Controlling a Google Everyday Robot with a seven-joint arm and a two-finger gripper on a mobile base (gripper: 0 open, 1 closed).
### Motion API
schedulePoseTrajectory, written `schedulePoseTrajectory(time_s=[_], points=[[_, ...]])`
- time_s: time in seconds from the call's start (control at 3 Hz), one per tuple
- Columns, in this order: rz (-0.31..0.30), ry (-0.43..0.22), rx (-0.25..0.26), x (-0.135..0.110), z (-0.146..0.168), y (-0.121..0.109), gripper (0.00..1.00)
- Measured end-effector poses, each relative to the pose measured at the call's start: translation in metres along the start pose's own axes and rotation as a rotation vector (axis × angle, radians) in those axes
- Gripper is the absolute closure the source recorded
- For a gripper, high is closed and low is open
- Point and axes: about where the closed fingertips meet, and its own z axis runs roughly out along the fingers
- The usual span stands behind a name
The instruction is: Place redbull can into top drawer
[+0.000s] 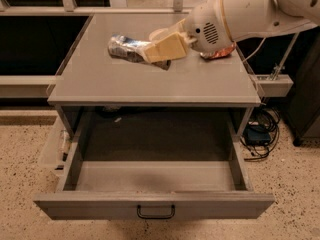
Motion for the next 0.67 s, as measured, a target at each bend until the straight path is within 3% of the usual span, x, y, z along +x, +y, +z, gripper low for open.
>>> schedulePoseTrajectory(time_s=[0.33,0.67], points=[[-0.001,0.002,0.0,0.001,0.0,0.0,1.0],[0.053,0.004,0.028,0.02,0.002,0.006,1.0]])
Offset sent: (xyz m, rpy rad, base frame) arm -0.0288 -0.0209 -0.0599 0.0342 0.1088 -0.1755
